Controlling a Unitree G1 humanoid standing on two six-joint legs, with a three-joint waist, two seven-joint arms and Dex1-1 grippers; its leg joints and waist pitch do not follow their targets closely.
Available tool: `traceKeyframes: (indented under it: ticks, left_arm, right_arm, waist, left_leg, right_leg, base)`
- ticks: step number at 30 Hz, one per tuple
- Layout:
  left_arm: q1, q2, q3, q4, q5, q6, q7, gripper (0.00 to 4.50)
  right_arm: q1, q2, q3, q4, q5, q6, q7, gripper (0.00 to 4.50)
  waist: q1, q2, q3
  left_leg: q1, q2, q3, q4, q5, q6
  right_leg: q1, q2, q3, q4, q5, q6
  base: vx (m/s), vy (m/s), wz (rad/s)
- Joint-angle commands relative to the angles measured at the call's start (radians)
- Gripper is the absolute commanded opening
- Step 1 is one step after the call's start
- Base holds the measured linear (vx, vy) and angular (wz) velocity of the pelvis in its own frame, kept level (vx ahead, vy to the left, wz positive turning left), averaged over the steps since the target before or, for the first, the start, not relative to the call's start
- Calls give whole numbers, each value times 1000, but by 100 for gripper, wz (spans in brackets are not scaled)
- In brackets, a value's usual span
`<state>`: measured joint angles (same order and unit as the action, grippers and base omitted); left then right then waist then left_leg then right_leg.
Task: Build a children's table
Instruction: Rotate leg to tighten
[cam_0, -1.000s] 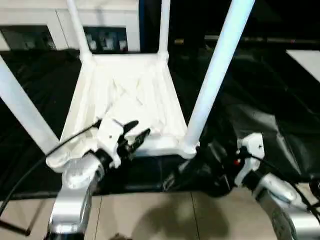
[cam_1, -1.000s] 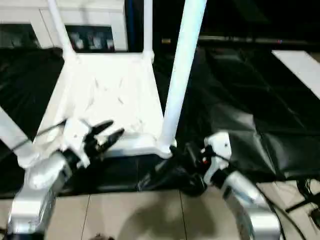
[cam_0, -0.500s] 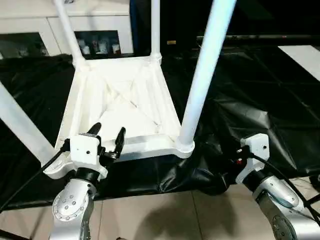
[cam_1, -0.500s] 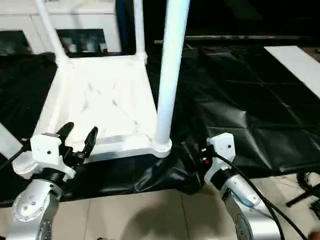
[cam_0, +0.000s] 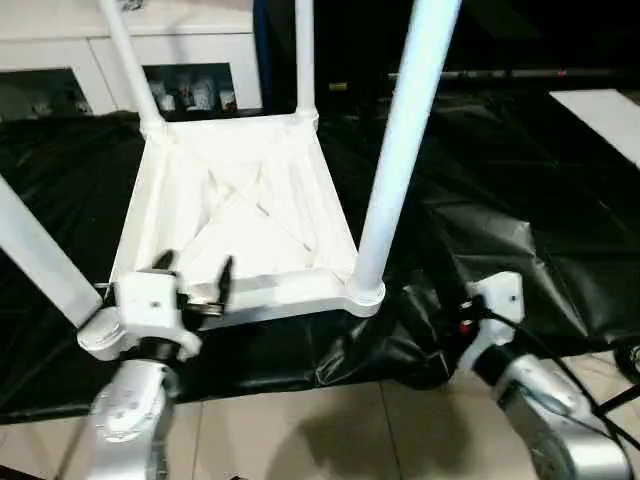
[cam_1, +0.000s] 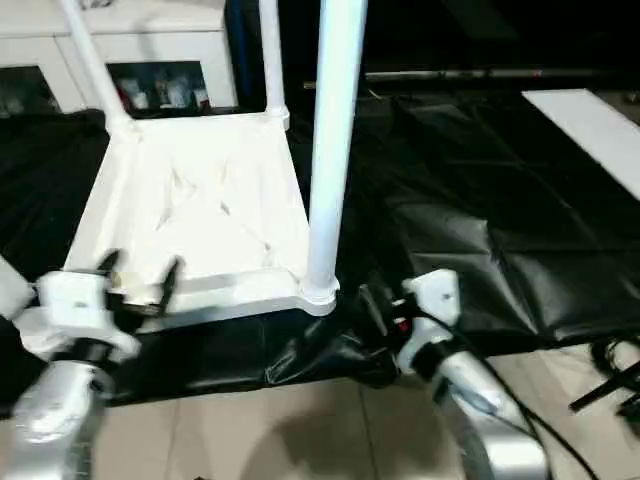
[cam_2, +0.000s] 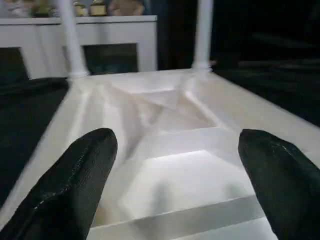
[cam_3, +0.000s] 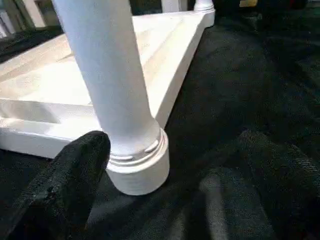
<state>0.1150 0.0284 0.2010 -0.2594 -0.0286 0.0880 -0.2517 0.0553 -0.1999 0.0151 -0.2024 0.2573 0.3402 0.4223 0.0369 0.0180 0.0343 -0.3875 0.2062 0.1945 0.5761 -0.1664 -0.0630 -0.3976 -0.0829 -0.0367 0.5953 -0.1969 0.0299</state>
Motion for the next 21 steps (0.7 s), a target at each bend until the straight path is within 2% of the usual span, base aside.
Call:
traceKeyframes:
  ticks: [1,2,3,4,5,8,10,11,12,14,15,16,17,18,19,21]
  left_arm:
    - [16,3,21,-23,-27,9,4,440]
    - [47,7,23,-63,-32,8,-3,440]
    - [74,11,22,-99,-37,16,-9,440]
    - [108,6,18,-143,-49,23,-11,440]
    - [120,4,17,-157,-53,27,-11,440]
    - [174,-5,-1,-195,-71,35,-11,440]
    - [185,-3,-7,-200,-76,38,-16,440]
    - [180,7,-19,-198,-65,55,-17,440]
    - [174,11,-22,-196,-59,62,-15,440]
    - [155,10,-24,-178,-63,66,-10,440]
    - [139,13,-24,-148,-69,60,-11,440]
    - [132,23,-27,-132,-67,64,-15,440]
    - [109,37,-38,-103,-58,78,-16,440]
    - [98,40,-42,-92,-55,84,-12,440]
    - [93,41,-41,-85,-57,84,-12,440]
    - [33,57,-27,-10,-51,95,3,440]
  right_arm:
    - [-2,-4,28,-4,-22,-7,3,450]
    - [16,-11,40,-22,-16,-4,24,450]
    - [29,-15,47,-31,-11,-3,39,450]
    - [42,-21,50,-35,-5,-5,55,450]
    - [44,-22,51,-31,-4,-7,57,450]
    - [38,-22,53,-5,-5,-18,57,450]
    - [38,-20,53,-6,-5,-20,53,450]
    - [37,-14,43,-6,-4,-24,40,450]
    - [36,-14,40,-6,-4,-25,38,450]
    - [28,-11,29,11,-2,-34,37,450]
    - [25,-4,23,36,-12,-47,23,450]
    - [23,0,25,48,-30,-52,4,450]
    - [14,9,18,58,-44,-50,-28,450]
    - [10,16,11,55,-37,-45,-35,450]
    - [10,17,11,52,-37,-42,-38,450]
    - [2,23,13,46,-48,-26,-64,450]
  waist:
    - [8,-13,-46]
    - [12,-15,-44]
    - [13,-29,-42]
    - [18,-31,-43]
    - [20,-25,-41]
    - [26,-33,-38]
    - [29,-32,-36]
    - [34,-16,-35]
    - [31,-24,-34]
    - [34,-27,-34]
    - [35,-23,-35]
    - [34,-8,-34]
    - [29,-6,-33]
    - [26,-12,-31]
    - [23,-16,-34]
    - [20,-10,-39]
  left_leg:
    - [14,20,-19,-70,-324,1]
    - [14,24,-18,-71,-317,10]
    - [11,25,-16,-72,-321,14]
    - [12,27,-18,-73,-325,14]
    - [13,28,-18,-76,-337,9]
    - [18,27,-17,-78,-386,-8]
    - [22,26,-18,-78,-414,-16]
    - [26,25,-21,-80,-434,-27]
    - [26,24,-19,-79,-445,-31]
    - [25,22,-22,-80,-458,-36]
    - [25,21,-24,-80,-460,-40]
    - [27,20,-26,-81,-464,-47]
    - [29,17,-25,-79,-476,-53]
    - [30,15,-24,-79,-489,-53]
    - [28,15,-28,-79,-498,-52]
    - [24,14,-27,-77,-452,-45]
  right_leg:
    - [28,-31,26,-78,-235,-104]
    - [28,-35,28,-79,-228,-105]
    - [27,-33,27,-84,-233,-98]
    - [28,-35,27,-80,-239,-96]
    - [25,-35,29,-83,-245,-93]
    - [19,-30,29,-88,-283,-77]
    - [14,-31,30,-92,-321,-60]
    - [10,-30,31,-95,-338,-52]
    - [9,-28,31,-99,-347,-47]
    - [11,-30,30,-98,-373,-37]
    - [11,-32,29,-100,-386,-33]
    - [7,-32,29,-100,-389,-35]
    - [4,-27,28,-103,-389,-35]
    - [4,-25,28,-106,-403,-31]
    - [9,-28,26,-103,-419,-30]
    - [12,-28,28,-98,-381,-33]
  base:
    - [0,0,0]
    - [0,0,0]
    - [0,0,0]
    - [0,0,0]
    - [0,0,0]
    - [0,0,0]
    - [0,0,0]
    - [0,0,0]
    - [0,0,0]
    - [0,0,0]
    - [0,0,0]
    - [0,0,0]
    - [0,0,0]
    - [0,0,0]
    - [0,0,0]
    - [0,0,0]
